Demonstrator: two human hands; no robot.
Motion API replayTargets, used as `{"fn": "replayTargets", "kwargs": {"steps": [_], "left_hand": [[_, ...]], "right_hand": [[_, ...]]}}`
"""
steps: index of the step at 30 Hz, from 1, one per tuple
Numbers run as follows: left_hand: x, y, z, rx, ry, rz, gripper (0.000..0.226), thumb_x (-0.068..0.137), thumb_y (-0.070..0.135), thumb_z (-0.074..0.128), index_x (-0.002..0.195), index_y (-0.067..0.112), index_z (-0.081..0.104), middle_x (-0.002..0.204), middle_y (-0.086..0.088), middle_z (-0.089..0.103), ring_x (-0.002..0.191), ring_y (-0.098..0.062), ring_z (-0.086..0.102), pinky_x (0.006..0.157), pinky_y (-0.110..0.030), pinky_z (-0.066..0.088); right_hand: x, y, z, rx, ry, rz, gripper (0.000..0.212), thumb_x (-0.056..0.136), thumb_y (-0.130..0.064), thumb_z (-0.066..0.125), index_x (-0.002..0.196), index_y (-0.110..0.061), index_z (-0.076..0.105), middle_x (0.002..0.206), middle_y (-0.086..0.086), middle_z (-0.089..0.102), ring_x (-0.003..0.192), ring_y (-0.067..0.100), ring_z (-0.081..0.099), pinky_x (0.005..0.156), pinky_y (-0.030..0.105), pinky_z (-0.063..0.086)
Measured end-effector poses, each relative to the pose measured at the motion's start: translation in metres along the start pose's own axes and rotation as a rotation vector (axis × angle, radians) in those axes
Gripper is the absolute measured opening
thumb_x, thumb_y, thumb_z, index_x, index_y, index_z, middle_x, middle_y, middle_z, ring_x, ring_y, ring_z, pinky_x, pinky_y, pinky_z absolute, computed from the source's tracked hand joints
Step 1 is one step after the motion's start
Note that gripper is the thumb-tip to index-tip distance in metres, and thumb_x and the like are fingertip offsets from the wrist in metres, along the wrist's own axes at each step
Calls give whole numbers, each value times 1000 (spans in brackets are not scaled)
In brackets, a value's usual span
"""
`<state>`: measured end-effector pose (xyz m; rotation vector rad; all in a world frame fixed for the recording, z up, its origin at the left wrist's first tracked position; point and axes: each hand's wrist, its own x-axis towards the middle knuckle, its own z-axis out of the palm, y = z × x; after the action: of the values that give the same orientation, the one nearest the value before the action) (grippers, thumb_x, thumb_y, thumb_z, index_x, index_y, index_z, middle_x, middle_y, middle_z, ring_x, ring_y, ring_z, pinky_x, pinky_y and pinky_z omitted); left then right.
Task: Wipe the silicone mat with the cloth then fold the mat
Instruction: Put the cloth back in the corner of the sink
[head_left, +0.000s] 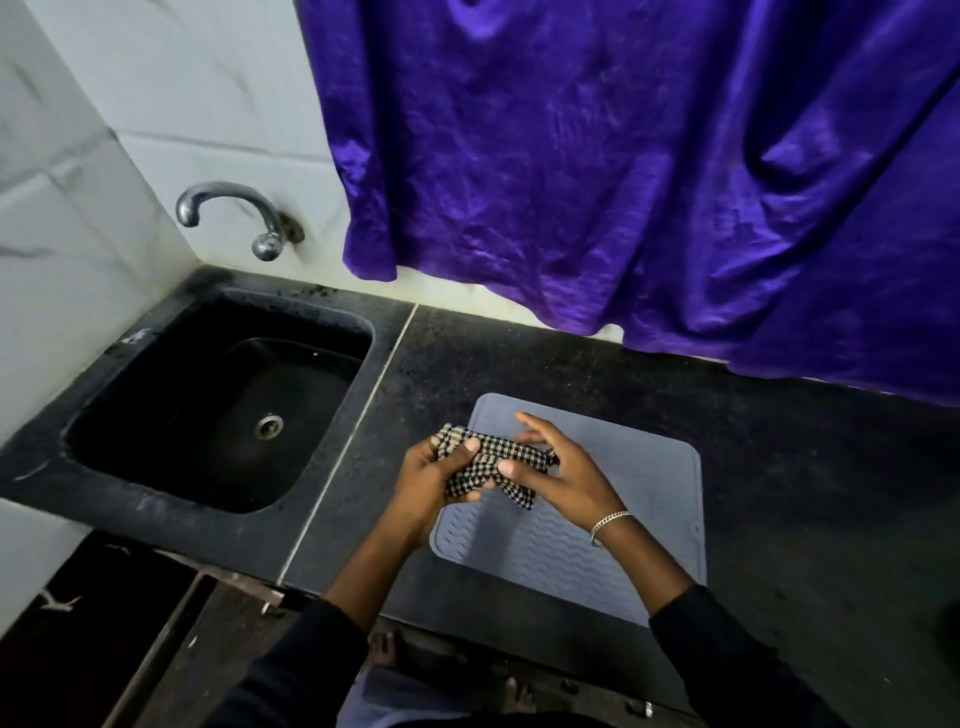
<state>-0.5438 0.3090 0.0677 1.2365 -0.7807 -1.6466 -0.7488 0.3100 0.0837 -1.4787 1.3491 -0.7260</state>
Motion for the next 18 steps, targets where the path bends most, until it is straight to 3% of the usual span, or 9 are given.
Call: {"fn": "replayTargets", "kwargs": {"steps": [4,6,8,13,18], "left_hand": [[13,9,-31,-19,46,20,23,91,22,72,104,3,70,98,-20,76,80,-26,74,57,-29,58],[23,17,-49,-48,77,9,26,94,22,69,108,1,69,100,-20,76,83,-26,74,59,-31,58],[35,27,-72,-63,112,1,23,96,23,66,108,3,69,97,-16,76,81,-23,74,59,-31,58],[66,60,-142,-91,135,27,15,92,20,68,100,8,72,92,-14,76,77,-22,73,59,-30,58],[93,90,-227,-66,129,87,33,81,22,78,104,-1,72,107,-27,73,96,-36,70,91,-49,56]], "right_hand": [[30,-11,30,311,-65,222,64,80,-51,79,138,-46,53,131,-9,63,115,10,65,87,30,60],[47,-20,46,480,-82,306,46,85,-34,79,127,-46,62,122,-5,70,106,19,72,78,35,63],[67,-31,63,554,-98,330,44,85,-23,80,122,-43,66,114,-1,75,101,22,75,74,39,62],[123,-63,115,489,-94,319,47,83,-14,81,125,-31,66,118,5,72,95,22,76,66,33,60],[186,-97,179,412,-51,280,45,83,-3,79,121,-21,65,110,9,69,87,23,71,53,29,57]]}}
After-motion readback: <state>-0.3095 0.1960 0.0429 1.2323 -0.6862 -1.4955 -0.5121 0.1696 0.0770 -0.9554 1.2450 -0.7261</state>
